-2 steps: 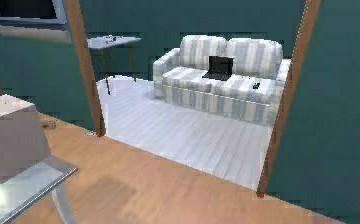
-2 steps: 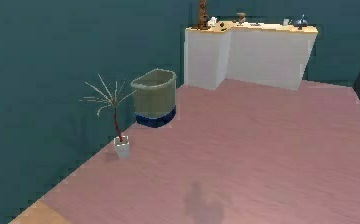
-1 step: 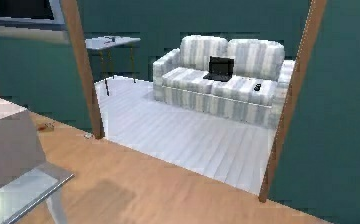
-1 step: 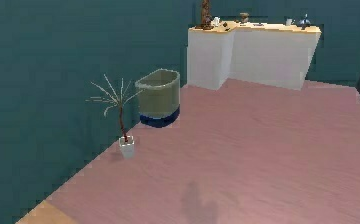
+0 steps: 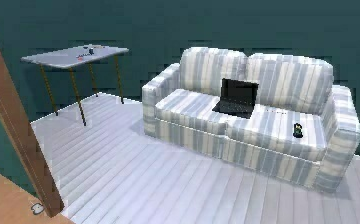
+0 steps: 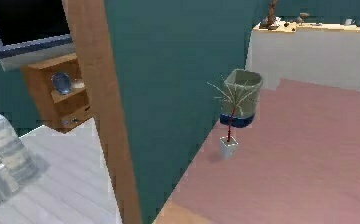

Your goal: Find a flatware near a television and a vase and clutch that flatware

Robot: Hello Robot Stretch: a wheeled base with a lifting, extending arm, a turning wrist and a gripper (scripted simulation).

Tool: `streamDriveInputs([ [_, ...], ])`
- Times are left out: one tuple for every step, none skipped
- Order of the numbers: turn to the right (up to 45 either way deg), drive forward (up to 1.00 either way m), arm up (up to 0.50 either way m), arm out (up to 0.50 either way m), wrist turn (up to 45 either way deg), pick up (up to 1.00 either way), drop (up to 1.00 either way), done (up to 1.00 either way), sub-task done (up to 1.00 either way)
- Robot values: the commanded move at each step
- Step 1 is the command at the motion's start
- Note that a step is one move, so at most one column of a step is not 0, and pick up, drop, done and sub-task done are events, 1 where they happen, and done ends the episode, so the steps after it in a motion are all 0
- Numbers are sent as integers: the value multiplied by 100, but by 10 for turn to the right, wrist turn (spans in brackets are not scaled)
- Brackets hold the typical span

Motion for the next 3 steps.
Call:
streamDriveInputs([
  [-60, 0, 0, 0, 0, 0, 0, 0, 0],
  [0, 25, 0, 0, 0, 0, 0, 0, 0],
  [450, 0, 0, 0, 0, 0, 0, 0, 0],
])
